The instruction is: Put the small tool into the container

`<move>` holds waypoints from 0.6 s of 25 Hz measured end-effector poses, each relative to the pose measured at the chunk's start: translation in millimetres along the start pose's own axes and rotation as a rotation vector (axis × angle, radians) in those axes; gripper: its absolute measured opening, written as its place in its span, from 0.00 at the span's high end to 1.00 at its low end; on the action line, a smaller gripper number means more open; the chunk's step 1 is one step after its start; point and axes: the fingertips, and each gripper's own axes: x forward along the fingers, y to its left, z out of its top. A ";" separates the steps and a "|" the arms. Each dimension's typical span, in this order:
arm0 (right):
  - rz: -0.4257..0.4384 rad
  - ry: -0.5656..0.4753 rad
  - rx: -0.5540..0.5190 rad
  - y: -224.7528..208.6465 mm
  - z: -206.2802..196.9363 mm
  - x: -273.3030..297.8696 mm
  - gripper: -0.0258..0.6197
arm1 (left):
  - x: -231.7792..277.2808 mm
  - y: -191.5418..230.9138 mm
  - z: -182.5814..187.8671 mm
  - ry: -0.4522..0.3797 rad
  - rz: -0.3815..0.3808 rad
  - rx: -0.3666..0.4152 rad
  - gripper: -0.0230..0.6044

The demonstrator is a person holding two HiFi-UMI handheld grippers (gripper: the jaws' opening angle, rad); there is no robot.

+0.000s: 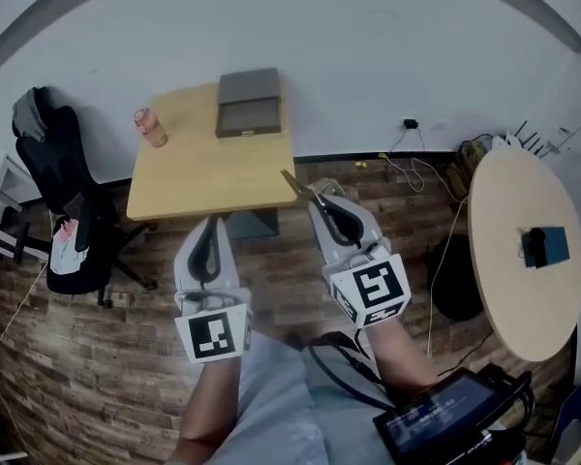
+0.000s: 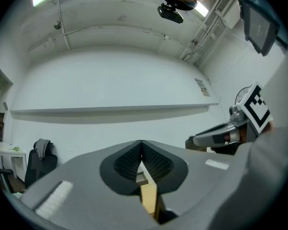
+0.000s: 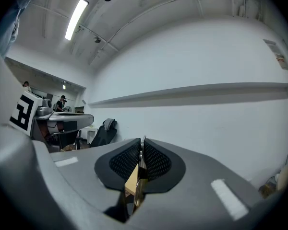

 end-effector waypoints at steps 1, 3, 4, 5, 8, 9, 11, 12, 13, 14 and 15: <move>-0.005 0.003 0.002 -1.3 -0.9 0.0 0.92 | 1.6 -2.0 -2.4 -0.001 -0.010 -0.002 0.95; -0.015 0.011 0.006 -4.3 -4.2 1.3 0.92 | 6.7 -4.8 -9.4 0.010 -0.026 -0.013 0.95; -0.020 0.017 0.011 -6.3 -7.5 4.1 0.92 | 11.2 -5.3 -14.7 0.020 -0.032 -0.020 0.95; -0.024 0.026 0.017 -9.4 -12.6 9.5 0.92 | 18.1 -5.1 -21.8 0.032 -0.040 -0.026 0.95; -0.034 0.065 0.046 -24.3 -34.9 34.5 0.92 | 46.3 -3.7 -49.5 0.078 -0.065 -0.034 0.95; -0.038 0.077 0.055 -29.9 -41.9 40.9 0.92 | 54.6 -4.5 -57.3 0.090 -0.072 -0.035 0.95; -0.046 0.093 0.072 -42.2 -53.2 51.4 0.92 | 70.7 -7.5 -69.1 0.108 -0.083 -0.034 0.95; -0.050 0.097 0.078 -49.0 -57.6 57.2 0.92 | 79.7 -8.8 -74.0 0.114 -0.087 -0.034 0.95; -0.052 0.099 0.085 -56.1 -61.5 64.4 0.92 | 89.6 -9.6 -78.3 0.121 -0.089 -0.038 0.95; -0.053 0.101 0.091 -63.1 -65.2 72.9 0.92 | 100.3 -10.0 -81.8 0.128 -0.088 -0.046 0.95; -0.052 0.105 0.097 -70.1 -68.9 82.1 0.92 | 111.4 -10.1 -85.1 0.137 -0.086 -0.056 0.95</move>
